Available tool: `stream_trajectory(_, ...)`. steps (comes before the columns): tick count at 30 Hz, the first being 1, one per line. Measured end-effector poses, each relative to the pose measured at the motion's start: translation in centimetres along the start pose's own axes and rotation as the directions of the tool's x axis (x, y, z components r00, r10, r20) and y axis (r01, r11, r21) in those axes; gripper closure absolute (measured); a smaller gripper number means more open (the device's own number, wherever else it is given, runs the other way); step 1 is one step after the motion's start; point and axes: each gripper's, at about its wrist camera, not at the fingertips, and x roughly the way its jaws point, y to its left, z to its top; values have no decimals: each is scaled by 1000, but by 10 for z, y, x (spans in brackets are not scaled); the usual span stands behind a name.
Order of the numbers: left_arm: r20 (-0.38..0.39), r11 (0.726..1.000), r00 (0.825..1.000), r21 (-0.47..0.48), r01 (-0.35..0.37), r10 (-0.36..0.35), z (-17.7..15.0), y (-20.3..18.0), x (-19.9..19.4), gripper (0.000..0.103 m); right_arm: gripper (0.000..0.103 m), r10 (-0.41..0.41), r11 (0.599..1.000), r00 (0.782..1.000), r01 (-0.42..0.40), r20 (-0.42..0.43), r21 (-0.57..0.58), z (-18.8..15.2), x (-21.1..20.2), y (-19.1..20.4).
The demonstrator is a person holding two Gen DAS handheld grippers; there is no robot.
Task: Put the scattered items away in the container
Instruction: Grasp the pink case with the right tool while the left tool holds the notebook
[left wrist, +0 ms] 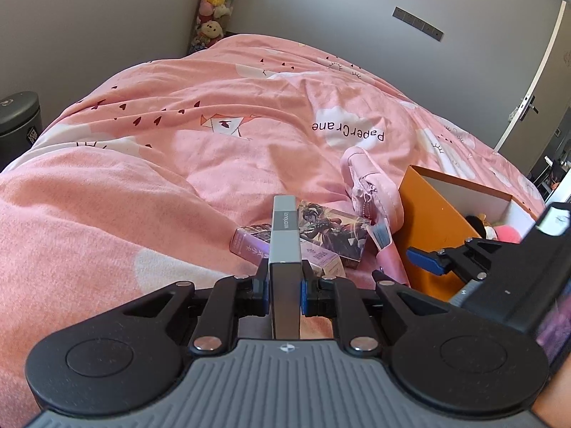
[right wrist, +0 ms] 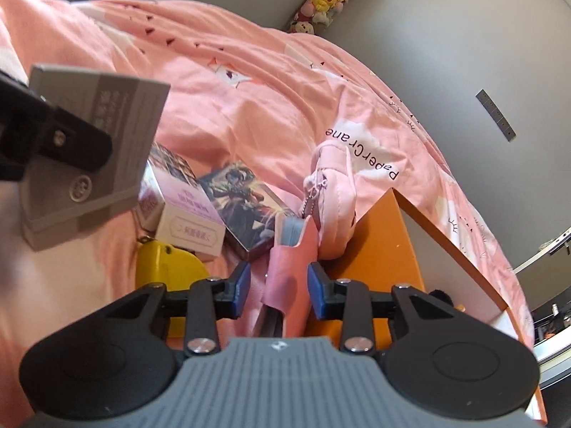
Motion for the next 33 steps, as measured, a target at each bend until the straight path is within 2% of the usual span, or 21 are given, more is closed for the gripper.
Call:
stream_trajectory(3,-6,1000,1000,-8,7,-7,-1,3,3,86,66,2,1000,999,-2,-35,-5,-3,11,1)
stream_trajectory(6,-13,1000,1000,-10,9,-9,-1,4,5,86,70,-2,1000,999,2,-52,-6,-10,17,0)
stream_trajectory(16,6,1000,1000,22,-20,20,-4,-4,1,86,78,41,999,998,-41,46,-12,-14,-8,-10)
stream_trajectory(20,22,998,999,39,-46,46,-6,-10,-4,86,80,88,996,993,-87,83,-11,-18,-27,-18)
stream_trajectory(25,45,997,998,54,-50,47,-6,-16,-12,86,81,201,978,972,-205,124,22,-20,-60,-34)
stream_trajectory(30,76,998,997,61,-18,14,-4,-21,-24,86,81,320,938,934,-336,160,88,-19,-87,-60)
stream_trajectory(33,90,998,996,57,8,-13,-1,-25,-31,86,81,349,916,919,-376,184,139,-19,-99,-82)
